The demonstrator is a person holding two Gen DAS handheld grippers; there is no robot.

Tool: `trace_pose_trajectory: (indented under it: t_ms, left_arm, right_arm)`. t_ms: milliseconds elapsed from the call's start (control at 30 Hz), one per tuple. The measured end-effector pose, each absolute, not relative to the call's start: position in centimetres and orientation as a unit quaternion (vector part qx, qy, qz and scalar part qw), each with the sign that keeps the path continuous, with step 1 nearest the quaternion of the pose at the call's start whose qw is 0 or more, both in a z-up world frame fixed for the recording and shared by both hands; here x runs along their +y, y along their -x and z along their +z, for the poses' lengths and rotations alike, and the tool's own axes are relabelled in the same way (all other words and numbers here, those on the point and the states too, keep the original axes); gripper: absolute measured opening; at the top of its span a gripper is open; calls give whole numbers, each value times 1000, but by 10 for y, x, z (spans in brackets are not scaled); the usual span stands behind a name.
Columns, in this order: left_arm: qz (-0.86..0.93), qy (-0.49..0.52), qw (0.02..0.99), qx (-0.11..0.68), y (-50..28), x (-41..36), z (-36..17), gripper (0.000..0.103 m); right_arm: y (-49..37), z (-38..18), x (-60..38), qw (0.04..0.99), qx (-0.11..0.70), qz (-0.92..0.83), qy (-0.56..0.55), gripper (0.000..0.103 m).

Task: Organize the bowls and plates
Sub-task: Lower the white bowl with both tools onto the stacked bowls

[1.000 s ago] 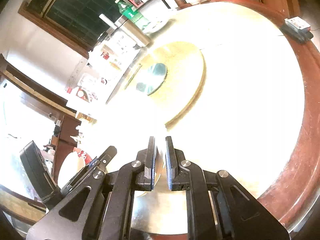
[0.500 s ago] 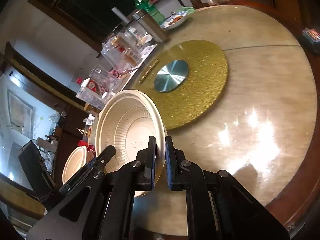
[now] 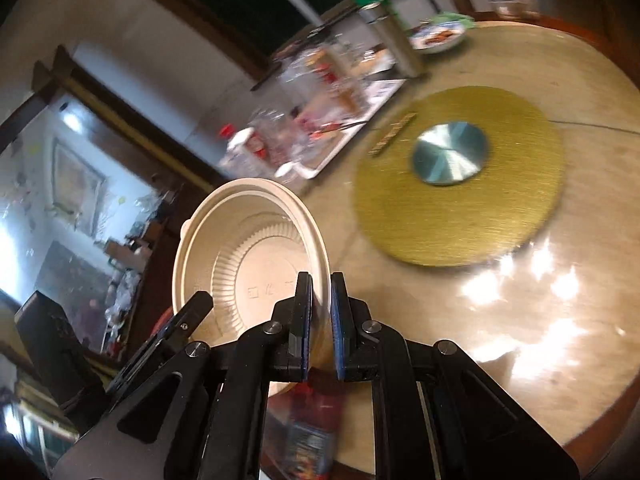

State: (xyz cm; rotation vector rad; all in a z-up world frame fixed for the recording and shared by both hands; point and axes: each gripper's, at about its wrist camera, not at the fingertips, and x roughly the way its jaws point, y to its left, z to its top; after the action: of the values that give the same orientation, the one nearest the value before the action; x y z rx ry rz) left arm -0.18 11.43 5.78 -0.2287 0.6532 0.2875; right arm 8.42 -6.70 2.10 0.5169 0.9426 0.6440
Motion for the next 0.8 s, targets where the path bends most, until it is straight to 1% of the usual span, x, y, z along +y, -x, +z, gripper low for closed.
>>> trace_pose_trajectory:
  t_ms: [367,800]
  left_arm:
    - [228,143,917,294,37,187,66,13]
    - [251,165,900,317,44,215,48,13]
  right_arm:
    - [-85,30,42,776,461,383,-198,10]
    - [-90,5,91,750,504,391,-174,10]
